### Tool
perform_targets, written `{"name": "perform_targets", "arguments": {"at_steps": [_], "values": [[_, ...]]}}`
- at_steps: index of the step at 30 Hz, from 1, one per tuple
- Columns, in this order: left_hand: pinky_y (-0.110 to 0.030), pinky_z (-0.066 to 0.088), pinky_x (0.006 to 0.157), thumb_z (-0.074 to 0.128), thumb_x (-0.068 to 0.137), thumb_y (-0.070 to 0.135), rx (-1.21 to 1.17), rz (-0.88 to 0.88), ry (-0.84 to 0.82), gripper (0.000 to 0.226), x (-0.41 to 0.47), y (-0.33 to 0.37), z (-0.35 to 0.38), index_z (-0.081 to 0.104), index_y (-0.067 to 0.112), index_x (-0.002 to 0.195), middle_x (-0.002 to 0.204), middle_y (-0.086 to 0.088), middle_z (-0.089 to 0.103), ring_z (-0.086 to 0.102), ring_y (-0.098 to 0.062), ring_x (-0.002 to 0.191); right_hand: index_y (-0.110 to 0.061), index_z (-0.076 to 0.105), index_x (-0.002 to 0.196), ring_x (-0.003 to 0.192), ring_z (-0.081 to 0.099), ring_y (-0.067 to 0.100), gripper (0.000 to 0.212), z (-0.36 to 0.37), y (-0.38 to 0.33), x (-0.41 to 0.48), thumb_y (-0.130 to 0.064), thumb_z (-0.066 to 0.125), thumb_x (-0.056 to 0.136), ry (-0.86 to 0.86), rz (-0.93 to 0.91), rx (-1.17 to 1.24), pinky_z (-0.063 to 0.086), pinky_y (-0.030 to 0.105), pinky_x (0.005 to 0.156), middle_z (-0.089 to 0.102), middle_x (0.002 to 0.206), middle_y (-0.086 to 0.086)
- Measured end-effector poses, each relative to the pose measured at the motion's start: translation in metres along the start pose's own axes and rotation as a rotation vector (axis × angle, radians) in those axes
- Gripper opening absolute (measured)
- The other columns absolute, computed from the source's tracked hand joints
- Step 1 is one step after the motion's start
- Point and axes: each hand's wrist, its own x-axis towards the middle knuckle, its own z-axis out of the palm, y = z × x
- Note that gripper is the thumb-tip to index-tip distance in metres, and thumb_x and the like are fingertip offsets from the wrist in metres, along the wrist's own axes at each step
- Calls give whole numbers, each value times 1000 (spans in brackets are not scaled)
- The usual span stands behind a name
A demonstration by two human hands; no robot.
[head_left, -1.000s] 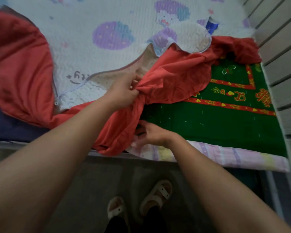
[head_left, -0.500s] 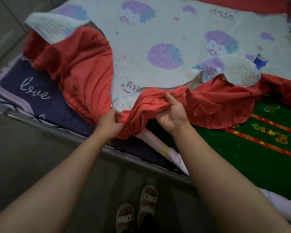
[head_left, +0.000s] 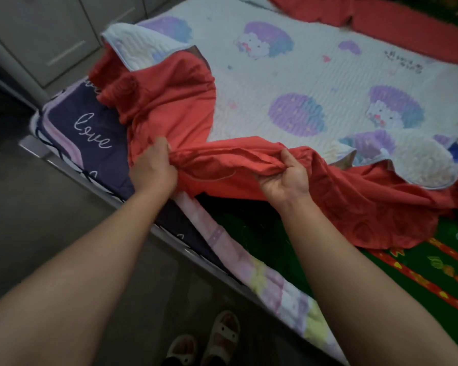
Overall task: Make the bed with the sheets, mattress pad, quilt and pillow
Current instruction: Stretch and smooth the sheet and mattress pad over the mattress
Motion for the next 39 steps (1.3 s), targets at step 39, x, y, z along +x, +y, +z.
{"name": "perform_targets", "arguments": {"at_steps": [39], "values": [[-45, 27, 113, 56, 90, 36, -348, -403, -290, 79, 160, -49, 75, 9, 16, 151, 150, -27, 17, 28, -45, 134, -18, 59, 116, 78, 65, 18, 21, -4, 21, 109, -20, 56, 95, 257, -35, -726, 56, 42, 69, 65, 98, 5]]}}
